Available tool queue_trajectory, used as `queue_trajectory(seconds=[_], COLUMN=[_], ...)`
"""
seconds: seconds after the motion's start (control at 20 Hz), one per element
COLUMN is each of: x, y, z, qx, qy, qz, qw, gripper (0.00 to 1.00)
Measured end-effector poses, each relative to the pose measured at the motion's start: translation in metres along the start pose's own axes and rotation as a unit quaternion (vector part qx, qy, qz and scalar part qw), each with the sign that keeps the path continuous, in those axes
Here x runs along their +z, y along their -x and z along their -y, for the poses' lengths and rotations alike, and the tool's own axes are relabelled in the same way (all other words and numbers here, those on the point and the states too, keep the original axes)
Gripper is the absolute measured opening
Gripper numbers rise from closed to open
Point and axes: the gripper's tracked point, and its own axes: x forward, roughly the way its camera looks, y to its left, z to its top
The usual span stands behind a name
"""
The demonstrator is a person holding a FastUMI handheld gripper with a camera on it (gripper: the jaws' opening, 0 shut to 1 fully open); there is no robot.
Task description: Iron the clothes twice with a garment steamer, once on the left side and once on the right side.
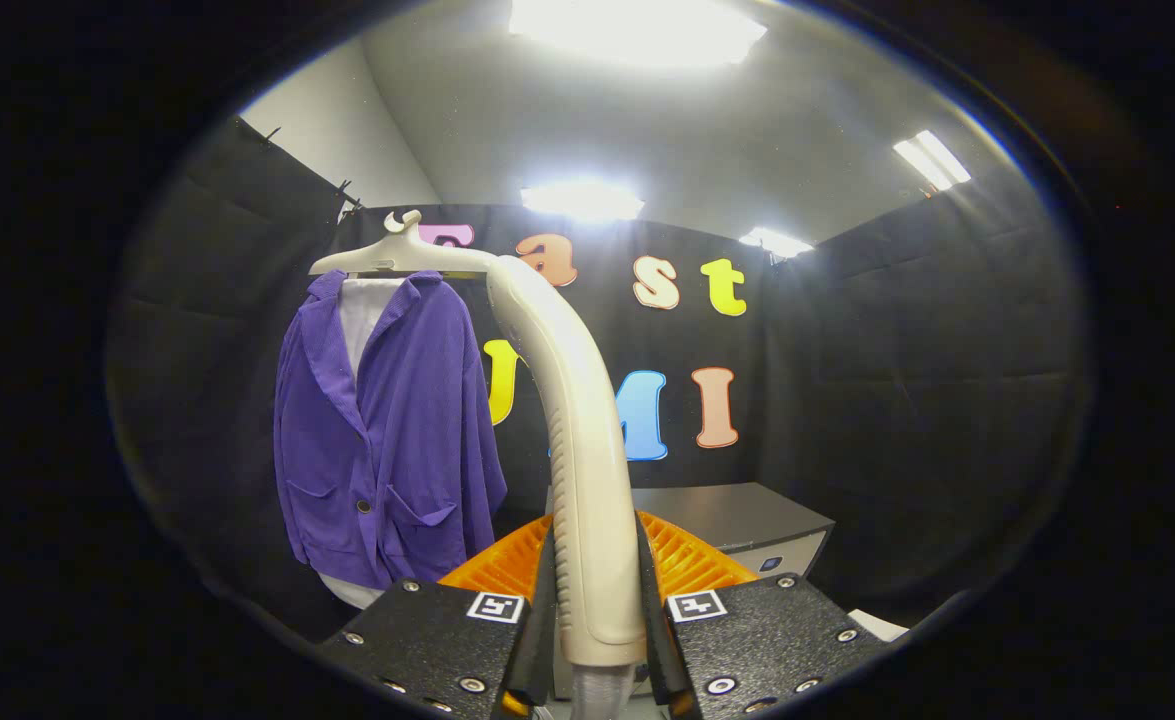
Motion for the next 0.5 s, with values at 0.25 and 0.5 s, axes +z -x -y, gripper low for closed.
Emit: queue_trajectory(seconds=[0.25, 0.5], x=[-0.0062, -0.0069], y=[-0.0017, -0.0041], z=[-0.0001, 0.0078], qx=[-0.001, -0.011], qy=[0.001, -0.008], qz=[-0.007, -0.006], qw=[1.000, 1.000], gripper=[0.38, 0.37])
